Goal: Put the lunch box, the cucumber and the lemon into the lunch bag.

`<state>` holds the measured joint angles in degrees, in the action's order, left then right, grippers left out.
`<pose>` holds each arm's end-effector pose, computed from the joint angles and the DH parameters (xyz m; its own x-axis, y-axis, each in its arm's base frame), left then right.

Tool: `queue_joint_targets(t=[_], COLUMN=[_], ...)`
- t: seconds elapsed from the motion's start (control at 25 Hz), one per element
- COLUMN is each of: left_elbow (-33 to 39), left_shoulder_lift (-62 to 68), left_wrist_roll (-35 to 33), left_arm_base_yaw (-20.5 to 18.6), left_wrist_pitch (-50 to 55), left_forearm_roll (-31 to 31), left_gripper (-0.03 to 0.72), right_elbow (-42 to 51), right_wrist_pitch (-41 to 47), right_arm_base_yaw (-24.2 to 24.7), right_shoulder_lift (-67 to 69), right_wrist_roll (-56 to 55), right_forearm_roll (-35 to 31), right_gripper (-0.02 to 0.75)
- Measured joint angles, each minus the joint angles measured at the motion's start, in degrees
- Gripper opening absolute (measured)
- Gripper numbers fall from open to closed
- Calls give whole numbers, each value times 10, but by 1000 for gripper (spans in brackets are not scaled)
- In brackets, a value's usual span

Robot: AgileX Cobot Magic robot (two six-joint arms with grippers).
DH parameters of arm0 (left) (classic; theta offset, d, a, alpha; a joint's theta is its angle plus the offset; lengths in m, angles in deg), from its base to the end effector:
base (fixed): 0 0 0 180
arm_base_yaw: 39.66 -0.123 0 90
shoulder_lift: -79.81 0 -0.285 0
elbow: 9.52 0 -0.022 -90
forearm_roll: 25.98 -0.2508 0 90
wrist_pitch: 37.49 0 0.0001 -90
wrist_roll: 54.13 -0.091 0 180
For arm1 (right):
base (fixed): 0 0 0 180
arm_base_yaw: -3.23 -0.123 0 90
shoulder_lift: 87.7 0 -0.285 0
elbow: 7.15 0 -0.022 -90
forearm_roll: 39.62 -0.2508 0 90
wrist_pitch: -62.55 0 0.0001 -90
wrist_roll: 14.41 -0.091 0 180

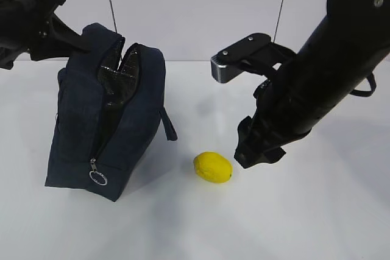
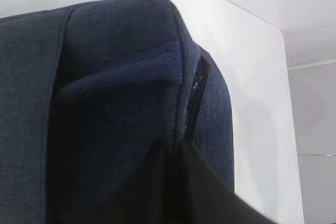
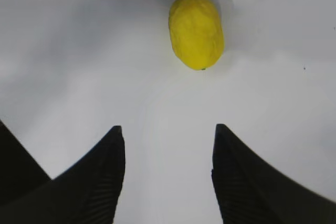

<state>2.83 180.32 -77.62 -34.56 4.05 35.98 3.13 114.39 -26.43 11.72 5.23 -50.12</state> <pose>0.3372 -0.0836 0.2735 -0.8564 -0.3437 -0.3853 0.0454 0.6932 -0.7194 0.2710 0.1694 0.2551 -0.6803 -0.6457 -0.3467 -0.7027 0.7090 0.0584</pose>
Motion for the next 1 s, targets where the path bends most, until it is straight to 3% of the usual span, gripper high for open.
queue_joint_targets(t=[0.32, 0.64, 1.0], left_elbow=[0, 0, 0], left_shoulder_lift=[0, 0, 0], left_wrist_roll=[-4, -9, -10], left_arm_base_yaw=[0, 0, 0], left_wrist_pitch=[1, 1, 1], left_forearm_roll=[0, 0, 0], left_gripper=[10, 10, 10], right_elbow=[63, 63, 63], right_wrist_pitch=[-139, -172, -228], right_arm_base_yaw=[0, 0, 0], right_shoulder_lift=[3, 58, 104], right_wrist_roll=[99, 114, 173], right_forearm_roll=[-6, -7, -36], right_gripper=[424, 576, 595])
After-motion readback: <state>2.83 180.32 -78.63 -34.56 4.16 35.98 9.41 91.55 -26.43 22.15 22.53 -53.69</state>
